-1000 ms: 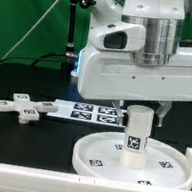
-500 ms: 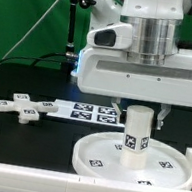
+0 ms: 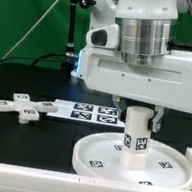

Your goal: Assemble round table

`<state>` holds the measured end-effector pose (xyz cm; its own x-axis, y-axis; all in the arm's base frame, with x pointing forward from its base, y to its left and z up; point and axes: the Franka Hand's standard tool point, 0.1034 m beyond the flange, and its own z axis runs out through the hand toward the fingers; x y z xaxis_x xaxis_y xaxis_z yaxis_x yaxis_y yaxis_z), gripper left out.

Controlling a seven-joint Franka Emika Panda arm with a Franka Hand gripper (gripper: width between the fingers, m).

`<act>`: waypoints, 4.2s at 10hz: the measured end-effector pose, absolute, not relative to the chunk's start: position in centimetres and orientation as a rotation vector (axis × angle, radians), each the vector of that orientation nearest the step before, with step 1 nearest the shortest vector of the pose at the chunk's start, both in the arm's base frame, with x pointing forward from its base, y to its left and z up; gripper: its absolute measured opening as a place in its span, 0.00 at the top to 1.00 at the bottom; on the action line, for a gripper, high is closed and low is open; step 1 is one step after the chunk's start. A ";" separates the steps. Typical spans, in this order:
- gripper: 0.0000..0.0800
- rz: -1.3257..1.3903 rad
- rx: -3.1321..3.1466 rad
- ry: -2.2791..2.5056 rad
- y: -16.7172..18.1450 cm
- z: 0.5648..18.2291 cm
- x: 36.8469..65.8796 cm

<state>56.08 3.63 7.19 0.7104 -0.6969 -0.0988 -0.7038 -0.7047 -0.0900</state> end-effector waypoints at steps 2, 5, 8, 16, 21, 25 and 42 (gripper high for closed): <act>0.49 0.116 -2.643 1.433 3.8 7.2 56.1; 0.49 0.157 -2.409 1.782 4.0 7.2 56.1; 0.49 0.188 -2.217 2.001 4.2 7.2 56.1; 0.19 0.139 -2.596 1.444 4.8 7.5 56.6; 0.19 0.068 -2.876 0.753 4.5 7.7 56.8; 0.19 0.014 -2.969 0.249 4.5 7.9 57.1; 0.19 -0.011 -2.502 -1.820 4.1 7.4 56.9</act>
Offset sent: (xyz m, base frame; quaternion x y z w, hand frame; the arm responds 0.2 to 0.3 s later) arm 0.0024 -0.0057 -0.0013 -0.0093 -0.0033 0.2946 0.9556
